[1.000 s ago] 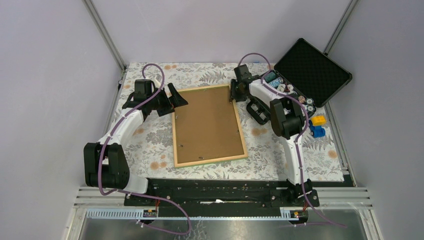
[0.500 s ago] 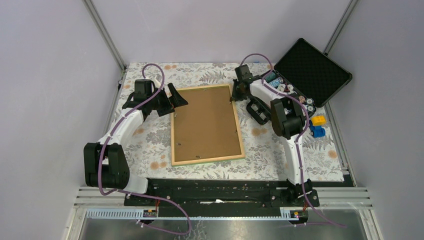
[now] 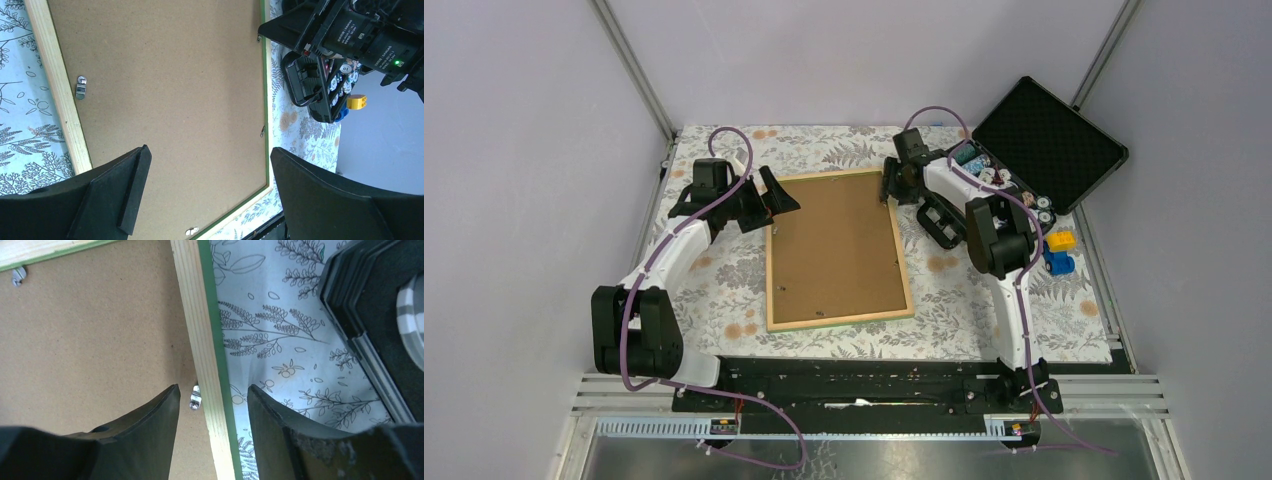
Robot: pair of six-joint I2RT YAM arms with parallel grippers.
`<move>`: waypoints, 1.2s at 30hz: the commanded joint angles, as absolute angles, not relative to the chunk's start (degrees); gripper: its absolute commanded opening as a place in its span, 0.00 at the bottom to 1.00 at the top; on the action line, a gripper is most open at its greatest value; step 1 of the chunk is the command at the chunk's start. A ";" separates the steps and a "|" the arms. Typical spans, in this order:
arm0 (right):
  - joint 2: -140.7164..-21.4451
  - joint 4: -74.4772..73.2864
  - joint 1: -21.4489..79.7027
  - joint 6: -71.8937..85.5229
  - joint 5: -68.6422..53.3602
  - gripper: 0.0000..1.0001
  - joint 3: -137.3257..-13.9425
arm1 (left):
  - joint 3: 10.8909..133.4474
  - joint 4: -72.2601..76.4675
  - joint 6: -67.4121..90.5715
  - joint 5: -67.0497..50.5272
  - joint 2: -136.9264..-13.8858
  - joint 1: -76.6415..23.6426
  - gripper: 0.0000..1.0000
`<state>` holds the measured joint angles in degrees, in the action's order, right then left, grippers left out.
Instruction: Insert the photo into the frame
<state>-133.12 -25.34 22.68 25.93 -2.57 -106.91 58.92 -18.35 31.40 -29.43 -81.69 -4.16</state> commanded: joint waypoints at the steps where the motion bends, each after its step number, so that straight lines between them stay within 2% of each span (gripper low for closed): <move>1: -131.93 -29.21 24.21 24.99 -0.74 0.59 -110.27 | 59.74 -15.78 31.38 -30.50 -79.27 -4.39 0.99; 6: -133.92 -31.19 25.76 24.79 4.26 0.59 -111.37 | 59.76 -15.74 31.34 -30.57 -79.19 -4.38 0.99; 11: -135.50 -32.98 26.18 24.40 9.27 0.53 -113.12 | 59.78 -15.73 31.35 -30.67 -79.19 -4.39 0.99; 20: -139.60 -35.78 26.31 24.17 10.86 0.47 -117.07 | 59.74 -15.73 31.35 -30.67 -79.10 -4.35 0.99; 29: -137.48 -35.95 27.29 24.11 12.10 0.14 -115.26 | 59.76 -15.75 31.38 -30.67 -78.96 -4.39 0.99; 31: -137.25 -35.99 27.43 23.71 12.37 0.03 -116.06 | 59.76 -15.74 31.38 -30.64 -79.01 -4.39 0.99; 32: -137.45 -36.26 27.51 23.45 12.18 0.00 -116.78 | 59.71 -15.76 31.38 -30.59 -79.01 -4.39 0.99; 36: -137.80 -36.83 27.63 21.92 12.94 0.00 -118.62 | 59.76 -15.75 31.28 -30.50 -79.00 -4.39 0.99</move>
